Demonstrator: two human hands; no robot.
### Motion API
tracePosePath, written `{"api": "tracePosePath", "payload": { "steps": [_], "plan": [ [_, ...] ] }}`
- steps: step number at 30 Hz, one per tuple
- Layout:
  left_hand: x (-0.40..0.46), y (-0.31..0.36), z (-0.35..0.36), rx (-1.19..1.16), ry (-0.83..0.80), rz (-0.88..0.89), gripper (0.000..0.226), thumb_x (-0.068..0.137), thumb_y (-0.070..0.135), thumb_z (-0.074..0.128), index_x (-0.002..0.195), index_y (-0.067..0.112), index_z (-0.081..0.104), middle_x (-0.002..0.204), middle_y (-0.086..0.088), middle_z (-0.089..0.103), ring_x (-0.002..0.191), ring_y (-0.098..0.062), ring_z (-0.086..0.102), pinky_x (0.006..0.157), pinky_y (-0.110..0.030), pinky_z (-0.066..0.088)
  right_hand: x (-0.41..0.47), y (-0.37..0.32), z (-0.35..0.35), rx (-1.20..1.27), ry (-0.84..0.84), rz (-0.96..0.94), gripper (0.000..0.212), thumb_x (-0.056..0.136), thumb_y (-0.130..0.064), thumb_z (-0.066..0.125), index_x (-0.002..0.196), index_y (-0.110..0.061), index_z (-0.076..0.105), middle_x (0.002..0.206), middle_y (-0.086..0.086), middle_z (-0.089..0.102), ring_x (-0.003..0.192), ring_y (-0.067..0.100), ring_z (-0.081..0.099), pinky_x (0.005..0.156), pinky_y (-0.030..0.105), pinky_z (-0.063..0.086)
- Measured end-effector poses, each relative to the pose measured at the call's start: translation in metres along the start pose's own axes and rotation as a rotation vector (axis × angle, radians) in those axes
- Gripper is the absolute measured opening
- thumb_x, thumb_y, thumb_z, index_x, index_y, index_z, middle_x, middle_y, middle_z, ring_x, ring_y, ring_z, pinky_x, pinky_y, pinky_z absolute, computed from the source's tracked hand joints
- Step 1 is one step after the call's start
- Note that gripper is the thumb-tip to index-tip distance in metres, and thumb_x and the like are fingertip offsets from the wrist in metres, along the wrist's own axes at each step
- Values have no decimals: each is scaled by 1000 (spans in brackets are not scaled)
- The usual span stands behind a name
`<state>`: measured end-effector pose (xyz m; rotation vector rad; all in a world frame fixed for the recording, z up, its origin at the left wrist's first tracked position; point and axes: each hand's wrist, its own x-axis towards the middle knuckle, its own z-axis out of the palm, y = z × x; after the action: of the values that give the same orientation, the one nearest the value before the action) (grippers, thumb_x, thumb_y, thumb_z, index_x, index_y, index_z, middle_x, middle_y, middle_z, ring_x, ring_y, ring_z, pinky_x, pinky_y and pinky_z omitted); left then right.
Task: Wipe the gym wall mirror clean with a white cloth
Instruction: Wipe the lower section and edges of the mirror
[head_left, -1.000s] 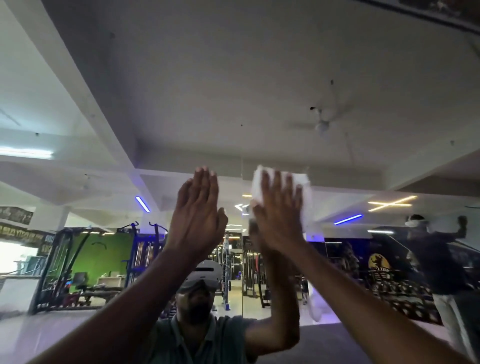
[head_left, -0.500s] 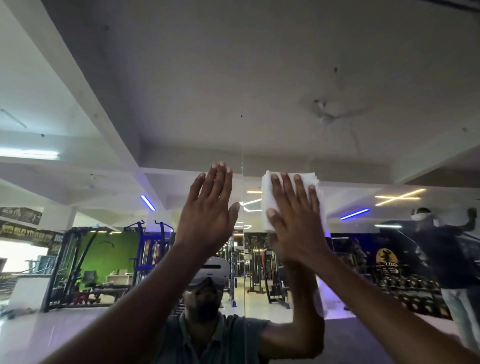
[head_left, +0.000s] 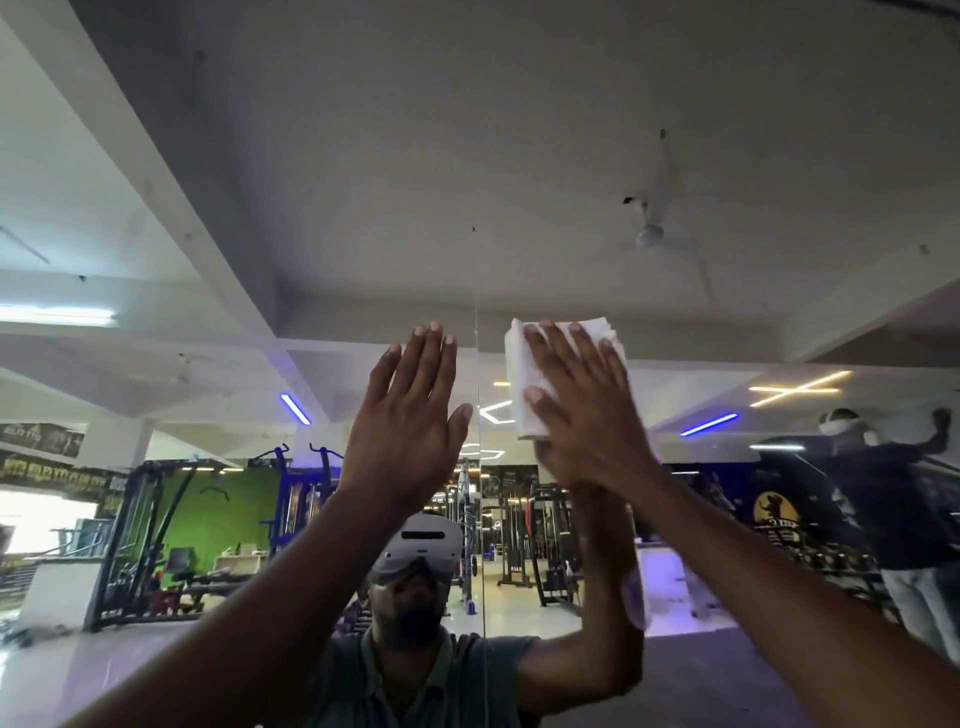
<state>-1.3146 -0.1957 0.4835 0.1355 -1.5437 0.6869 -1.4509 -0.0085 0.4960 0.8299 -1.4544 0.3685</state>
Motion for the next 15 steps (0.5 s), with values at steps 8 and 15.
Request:
{"api": "tracePosePath", "payload": {
  "steps": [8, 15],
  "plan": [
    [-1, 1, 1, 0, 9, -7, 71, 108, 45, 16, 166, 3, 19, 173, -17, 16, 162, -29, 15, 130, -49, 17, 0, 19, -1, 82, 127, 370, 82, 99, -58, 20, 166, -12, 30, 170, 14, 33, 158, 41, 26, 127, 61, 14],
    [-1, 1, 1, -13, 16, -5, 70, 108, 44, 20, 165, 3, 20, 173, -18, 16, 162, -29, 15, 130, -49, 16, -13, 28, 1, 14, -5, 173, 80, 101, -62, 14, 170, -23, 5, 178, 0, 6, 164, 24, 4, 132, 50, 2]
  ]
}}
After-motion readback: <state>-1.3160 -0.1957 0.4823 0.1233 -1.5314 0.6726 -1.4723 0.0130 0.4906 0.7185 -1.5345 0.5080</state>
